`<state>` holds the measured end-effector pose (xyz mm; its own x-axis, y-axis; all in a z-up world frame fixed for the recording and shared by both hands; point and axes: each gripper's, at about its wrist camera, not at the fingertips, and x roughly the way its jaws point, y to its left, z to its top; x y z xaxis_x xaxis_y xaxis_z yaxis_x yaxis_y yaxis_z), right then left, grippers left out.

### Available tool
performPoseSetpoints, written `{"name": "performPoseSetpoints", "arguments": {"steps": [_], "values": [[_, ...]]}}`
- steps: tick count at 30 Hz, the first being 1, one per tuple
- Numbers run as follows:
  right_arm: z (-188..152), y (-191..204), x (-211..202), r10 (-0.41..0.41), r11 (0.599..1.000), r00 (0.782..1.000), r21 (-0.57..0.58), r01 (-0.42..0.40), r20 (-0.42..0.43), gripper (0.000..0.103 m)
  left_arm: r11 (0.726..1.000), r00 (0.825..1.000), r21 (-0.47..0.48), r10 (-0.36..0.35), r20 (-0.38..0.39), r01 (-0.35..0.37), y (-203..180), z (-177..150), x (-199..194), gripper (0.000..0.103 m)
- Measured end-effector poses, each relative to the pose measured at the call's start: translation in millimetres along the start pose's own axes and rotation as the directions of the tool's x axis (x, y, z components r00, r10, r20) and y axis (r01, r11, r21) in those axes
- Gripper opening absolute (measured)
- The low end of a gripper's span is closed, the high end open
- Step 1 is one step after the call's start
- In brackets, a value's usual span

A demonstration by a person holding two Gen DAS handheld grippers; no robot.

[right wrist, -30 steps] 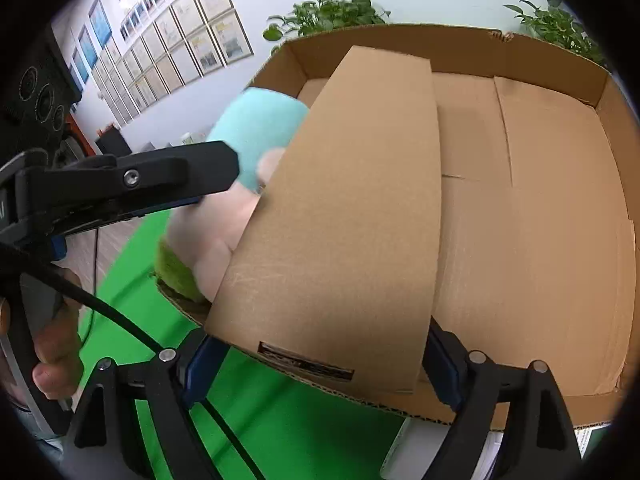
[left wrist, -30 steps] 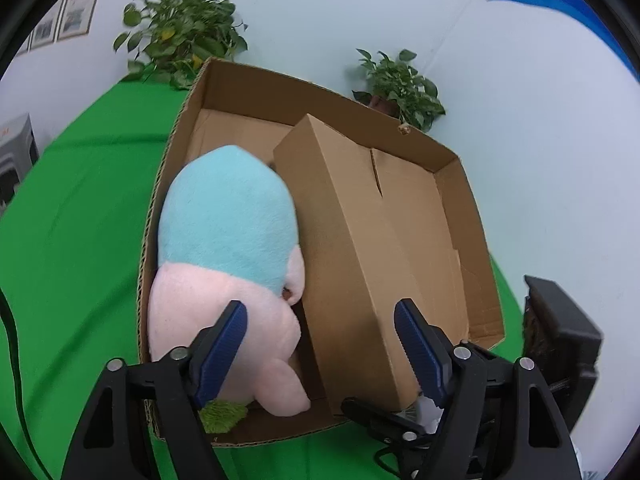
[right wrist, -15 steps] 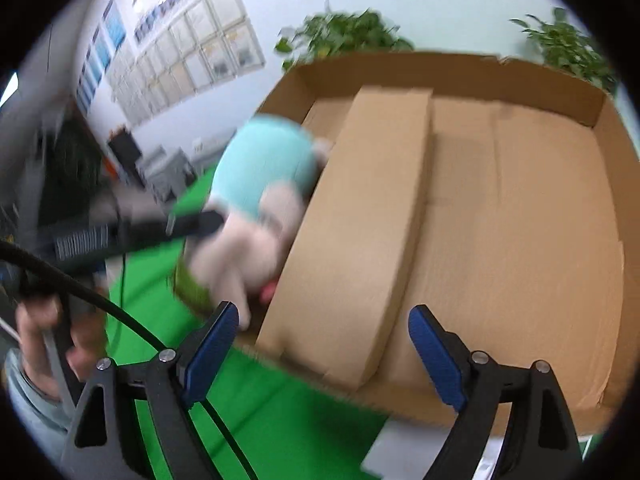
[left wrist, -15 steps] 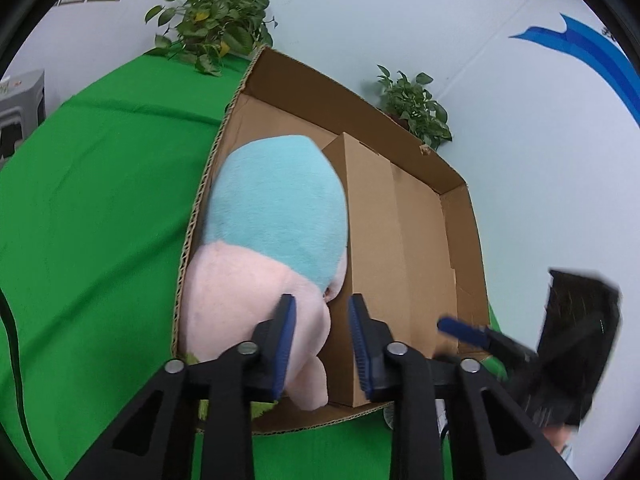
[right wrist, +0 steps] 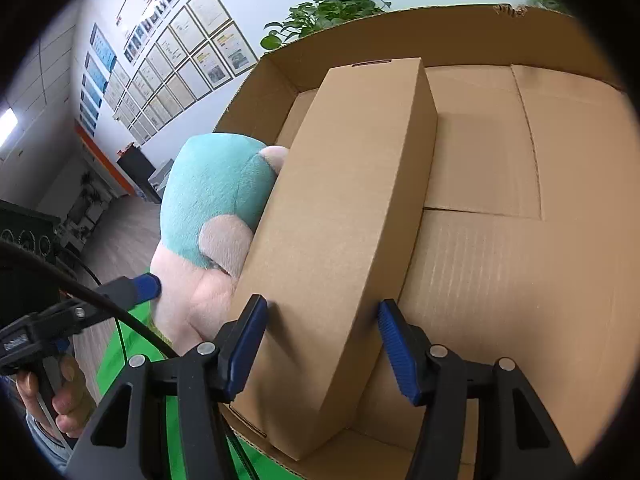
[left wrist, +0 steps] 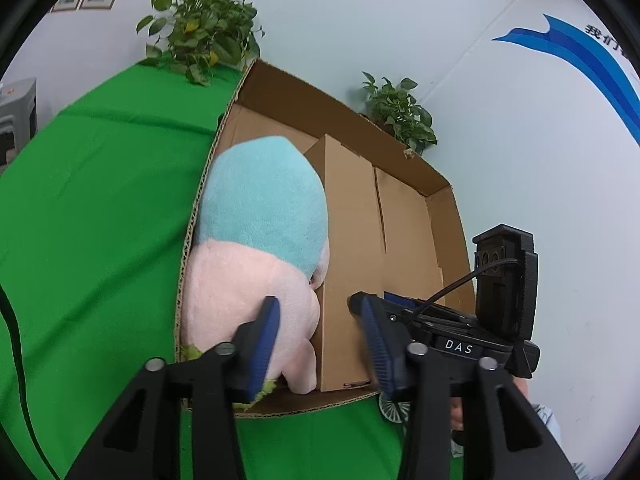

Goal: Organize objects
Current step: 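Open the left gripper and withdraw it from the tray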

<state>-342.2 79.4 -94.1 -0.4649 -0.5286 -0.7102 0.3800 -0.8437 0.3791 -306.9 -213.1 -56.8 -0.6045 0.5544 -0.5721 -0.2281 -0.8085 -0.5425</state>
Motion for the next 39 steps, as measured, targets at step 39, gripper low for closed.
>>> {"name": "performPoseSetpoints", "arguments": {"steps": [39], "values": [[-26.6,58.4,15.9,-0.273,0.959,0.96,-0.101,0.266,-0.058,0.088,0.983,0.983,-0.027,0.18,-0.034,-0.181,21.7,-40.3,10.9,0.074]]}}
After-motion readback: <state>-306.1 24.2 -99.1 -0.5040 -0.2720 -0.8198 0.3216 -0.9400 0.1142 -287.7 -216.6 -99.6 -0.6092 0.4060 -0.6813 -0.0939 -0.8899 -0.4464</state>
